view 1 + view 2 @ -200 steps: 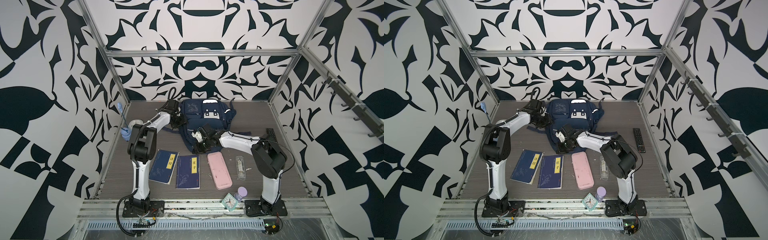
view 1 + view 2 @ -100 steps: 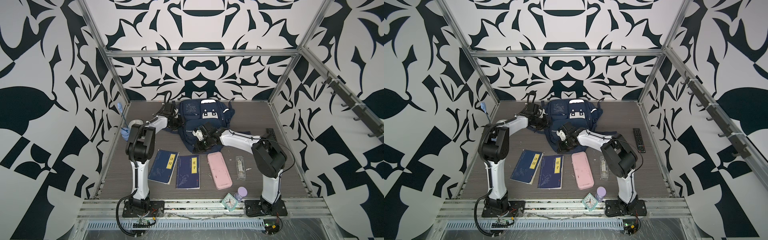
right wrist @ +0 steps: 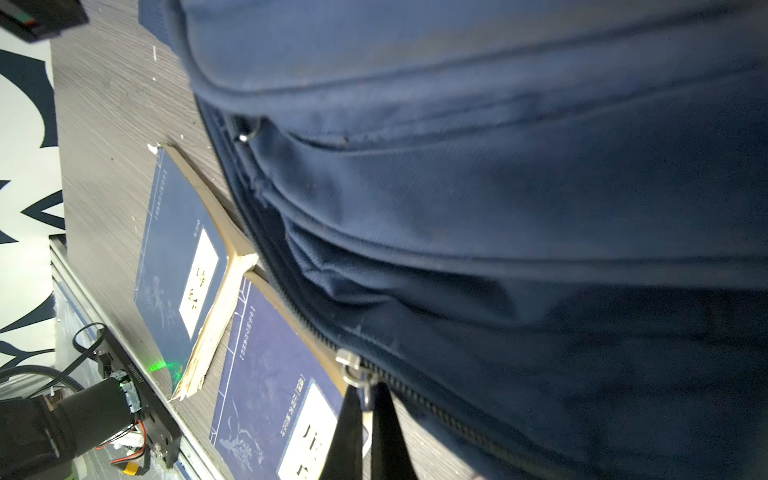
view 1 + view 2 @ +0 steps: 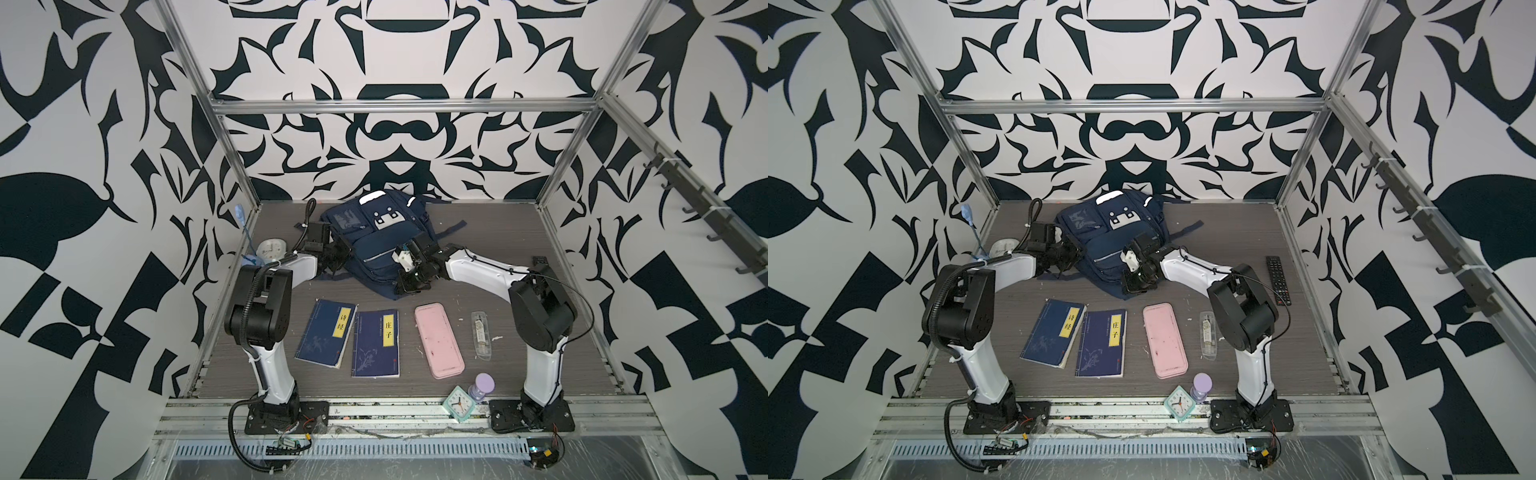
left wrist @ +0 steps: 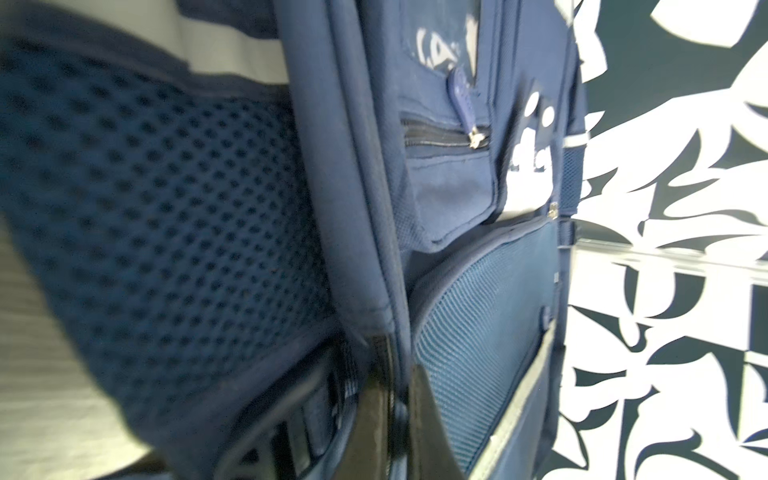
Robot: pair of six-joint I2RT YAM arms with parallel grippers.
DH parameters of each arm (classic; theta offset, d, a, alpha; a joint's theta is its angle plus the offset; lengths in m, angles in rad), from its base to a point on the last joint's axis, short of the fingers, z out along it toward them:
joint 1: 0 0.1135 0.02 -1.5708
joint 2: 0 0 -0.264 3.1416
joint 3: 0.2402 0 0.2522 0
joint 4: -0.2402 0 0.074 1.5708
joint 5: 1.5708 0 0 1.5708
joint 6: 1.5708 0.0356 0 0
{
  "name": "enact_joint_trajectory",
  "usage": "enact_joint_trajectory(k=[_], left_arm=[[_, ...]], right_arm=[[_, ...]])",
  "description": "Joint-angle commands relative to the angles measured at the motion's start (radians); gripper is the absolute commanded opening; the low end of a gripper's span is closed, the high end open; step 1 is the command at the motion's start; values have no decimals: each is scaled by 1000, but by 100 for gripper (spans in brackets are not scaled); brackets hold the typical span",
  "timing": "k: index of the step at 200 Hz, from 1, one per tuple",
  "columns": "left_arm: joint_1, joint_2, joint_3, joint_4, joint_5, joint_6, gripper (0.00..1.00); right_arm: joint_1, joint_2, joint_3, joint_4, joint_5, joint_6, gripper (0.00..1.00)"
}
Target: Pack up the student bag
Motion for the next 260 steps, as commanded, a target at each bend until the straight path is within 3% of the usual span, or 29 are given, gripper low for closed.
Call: enact_joint_trajectory(k=[1,105,179,217,246,260], left_arm=[[-12,-7,22,109,-19,-74,0],[-43,-21,-7,158,-68,-125,0],[-56,-23,-10,162,-63,-133,0],[-59,-37,-15,137,-47,-109,0],[-67,-78,26,-45,-90,-2,52],[-70,-102,42,-113,-101,45,69]], right_arm=[[30,-14,43,0,-24,26,0],[102,142,178,83,-116,126,0],[116,334,413,109,-101,197,0],[75,267,308,159,-72,210,0],[8,163,159,201,-75,208,0],[-23,126,126,169,-77,166,0]])
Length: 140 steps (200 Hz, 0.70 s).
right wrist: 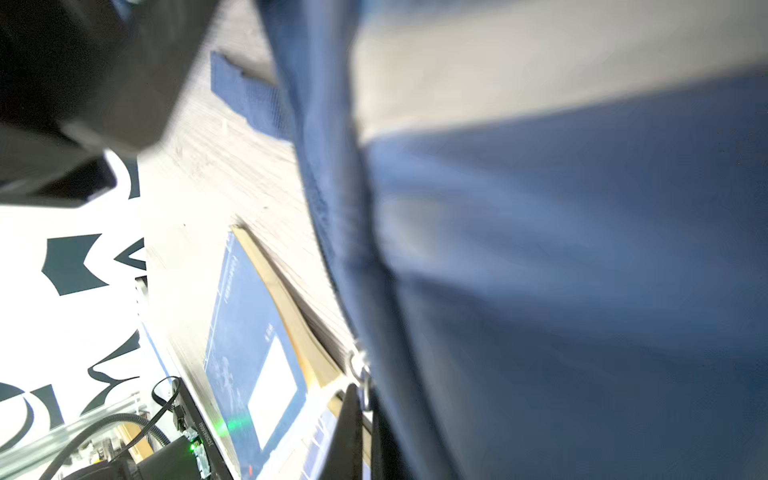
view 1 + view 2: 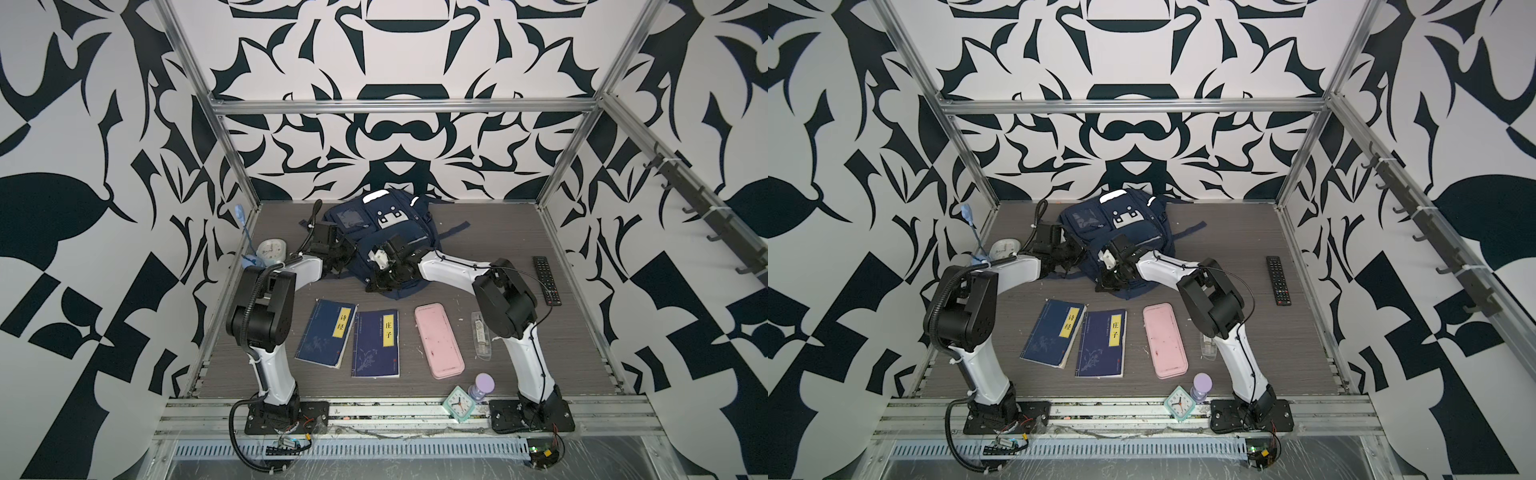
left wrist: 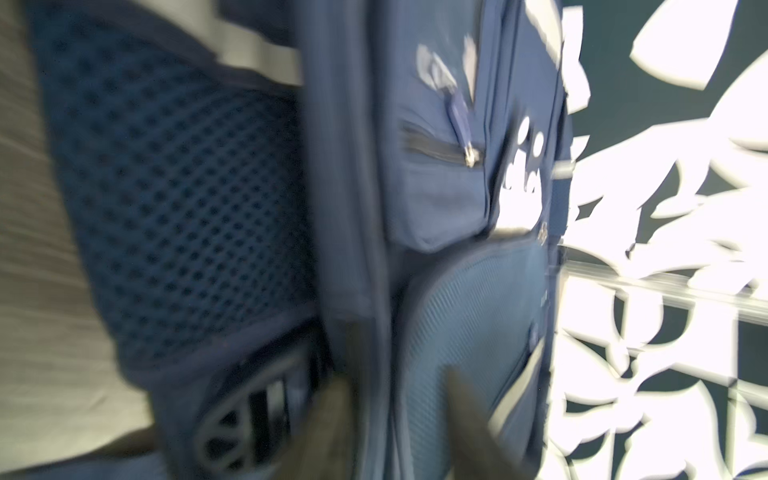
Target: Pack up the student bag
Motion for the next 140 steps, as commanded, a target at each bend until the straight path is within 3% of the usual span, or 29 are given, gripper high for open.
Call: enact_joint_trajectory(k=[1,16,49,84,140], left_arm=[[-13,-80,48,-118,-18,96,69],[-12,-118,44,-167,-35,138,74],[-14,-149,60,-250,-78,236,74],[-14,-42,144,-350,-60,303,72],[-20,71,157,-339,-34,306,70]], right_arm=[[-69,-99,-58,0,14,-35,0],[-105,-138,-100,-32,29,-74,0],[-157,-238,-191,-92,43,-148,0],[-170,-303,-262,-125,70,-189,0],[-162,-304,-286,-122,56,-173,0]])
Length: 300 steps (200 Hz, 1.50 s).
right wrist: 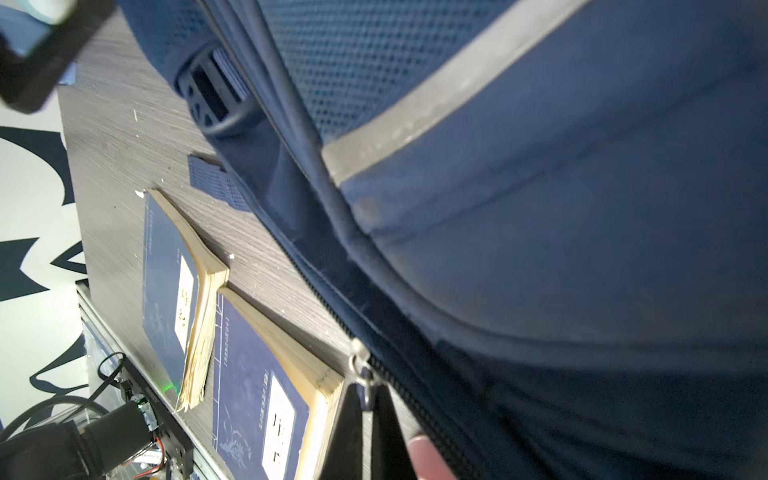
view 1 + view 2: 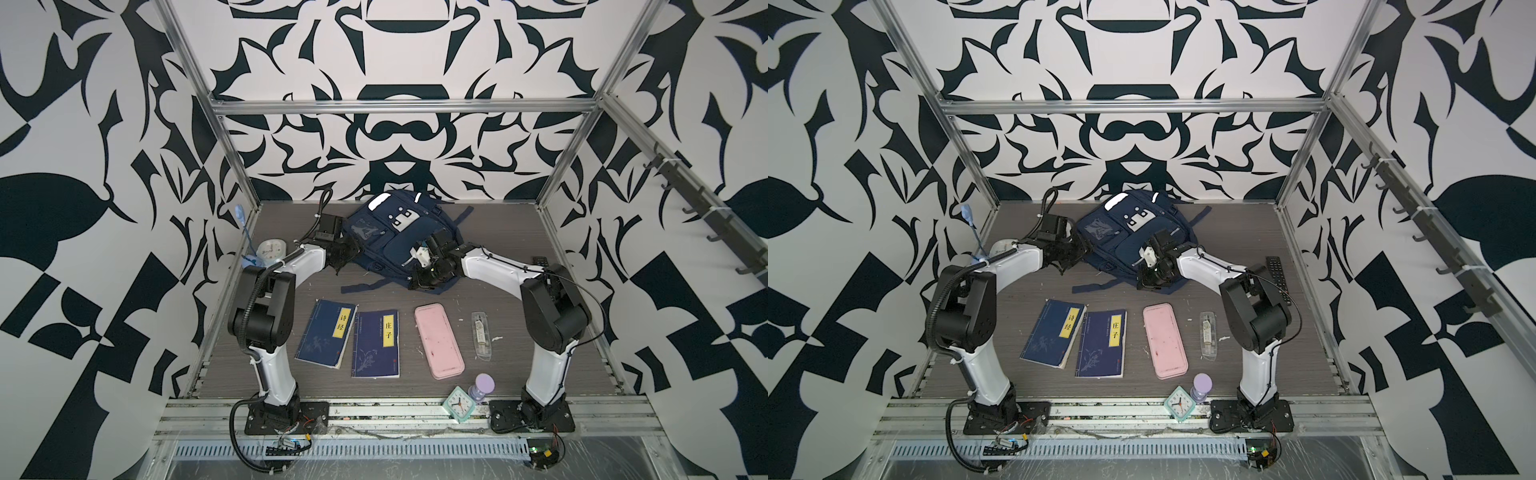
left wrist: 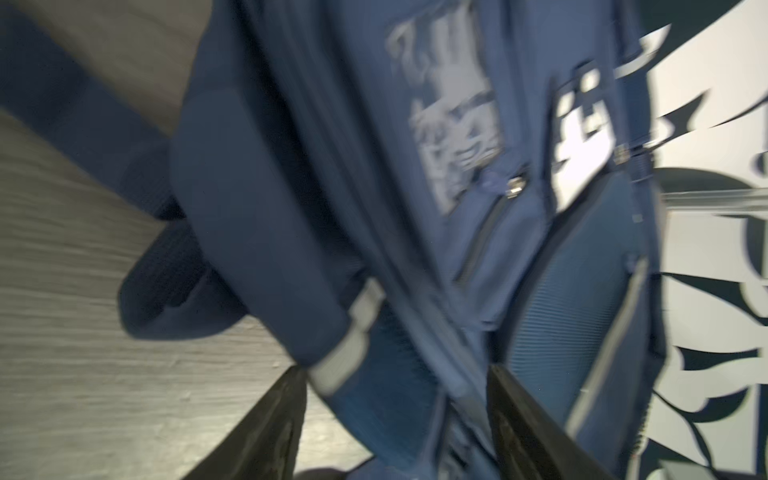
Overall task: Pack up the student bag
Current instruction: 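Release the backpack and draw both grippers back toward the books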
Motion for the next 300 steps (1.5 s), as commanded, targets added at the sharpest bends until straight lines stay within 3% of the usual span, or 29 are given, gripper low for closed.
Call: enact_joint_trajectory(k=[1,69,112,145,242,260,280,300], left_arm=[[-5,39,8,-37,15,19,70],[-9,106,-72,136,167,-70,64],[-9,80,-107,193,184,-102,40],[-9,66,-109,210,198,-119,28],[-7,56,-134,233,204,-148,27],[1,48,-137,224,199,-138,27],[20,47,-137,218,201,-132,27],[47,44,-131,206,201,-121,27]], right_arm=[[9,-25,-8,11,-1,-8,0],[123,122,153,-10,67,5,0],[158,265,348,-18,52,40,0],[167,358,471,0,12,90,0],[158,474,653,47,-11,190,0],[151,443,602,68,-4,188,9],[144,395,540,82,-5,183,30],[144,314,450,85,8,163,44]])
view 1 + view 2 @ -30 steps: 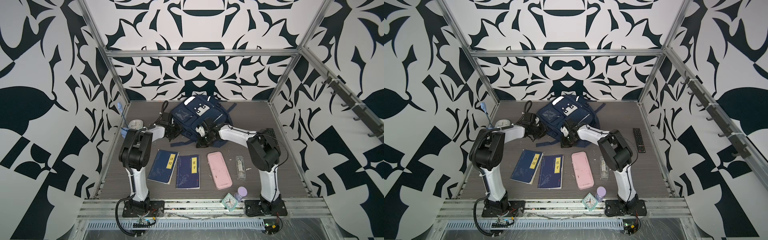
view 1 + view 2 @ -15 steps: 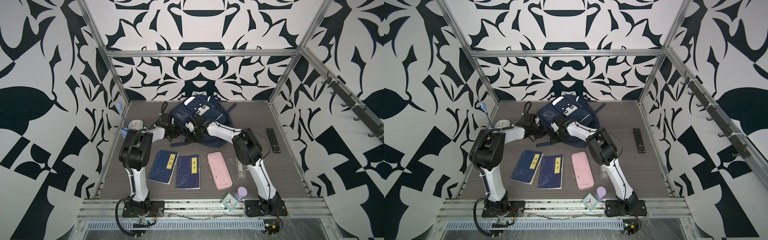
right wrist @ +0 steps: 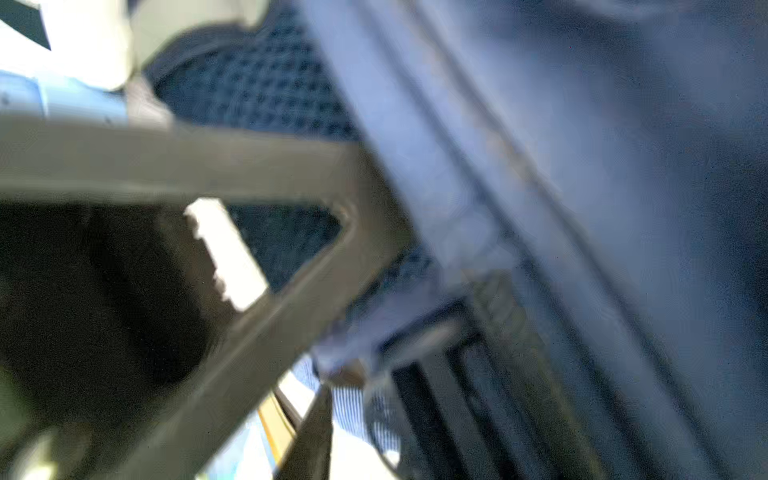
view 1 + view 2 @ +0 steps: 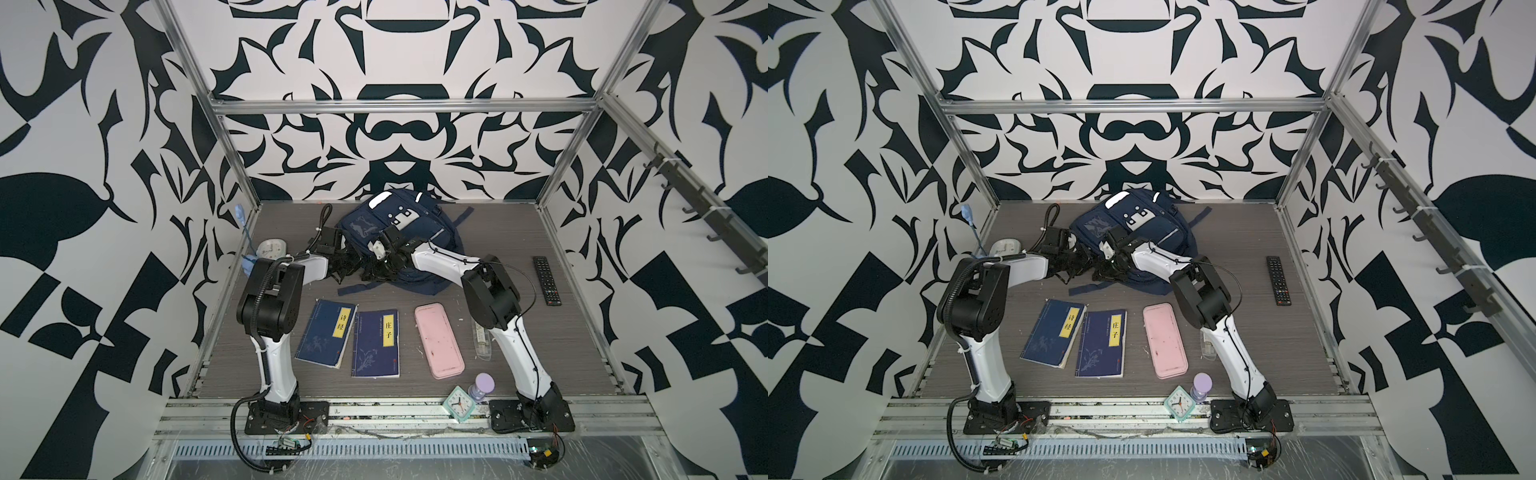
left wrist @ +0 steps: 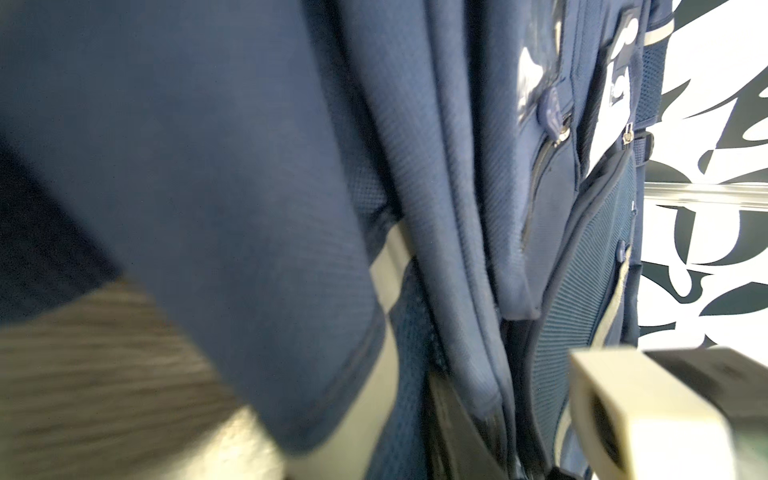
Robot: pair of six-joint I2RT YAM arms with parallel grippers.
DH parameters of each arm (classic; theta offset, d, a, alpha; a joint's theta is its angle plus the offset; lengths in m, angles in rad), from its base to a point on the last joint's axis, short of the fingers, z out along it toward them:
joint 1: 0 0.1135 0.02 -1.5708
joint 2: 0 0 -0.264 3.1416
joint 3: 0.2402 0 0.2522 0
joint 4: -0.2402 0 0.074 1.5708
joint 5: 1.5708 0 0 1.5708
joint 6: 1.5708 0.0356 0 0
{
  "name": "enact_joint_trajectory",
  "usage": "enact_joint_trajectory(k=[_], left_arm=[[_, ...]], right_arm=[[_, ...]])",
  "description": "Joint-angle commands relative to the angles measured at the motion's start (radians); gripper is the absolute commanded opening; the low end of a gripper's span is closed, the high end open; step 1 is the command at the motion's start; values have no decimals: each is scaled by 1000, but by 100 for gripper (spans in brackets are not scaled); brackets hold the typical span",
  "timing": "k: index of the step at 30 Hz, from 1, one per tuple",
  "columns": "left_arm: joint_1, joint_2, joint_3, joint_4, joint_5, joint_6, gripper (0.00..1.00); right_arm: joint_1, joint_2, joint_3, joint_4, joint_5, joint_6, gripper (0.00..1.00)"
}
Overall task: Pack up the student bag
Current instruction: 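Release the backpack and draw both grippers back toward the books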
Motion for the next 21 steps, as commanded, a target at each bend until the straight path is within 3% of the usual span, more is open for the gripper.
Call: enact_joint_trajectory(k=[1,7,12,14,16,20,21], left_arm=[[29,-34,-11,-48,20,14,27],[54,-41,26,-111,9,50,22],[59,-87,16,-149,-28,87,22],[59,-118,-3,-157,-26,97,24],[59,-145,-21,-162,-27,112,28],[58,-195,-58,-175,-21,141,44],[57,-208,-69,-178,-16,144,49]], right_arm=[[-13,-135,-83,37,27,-25,44],[-13,-308,-259,17,73,-78,54],[-12,-467,-399,-20,217,-125,55],[-13,-646,-591,27,345,-151,69],[-17,-722,-671,58,403,-137,82],[-13,-866,-767,76,533,-71,99],[-10,-903,-791,98,551,-48,99]])
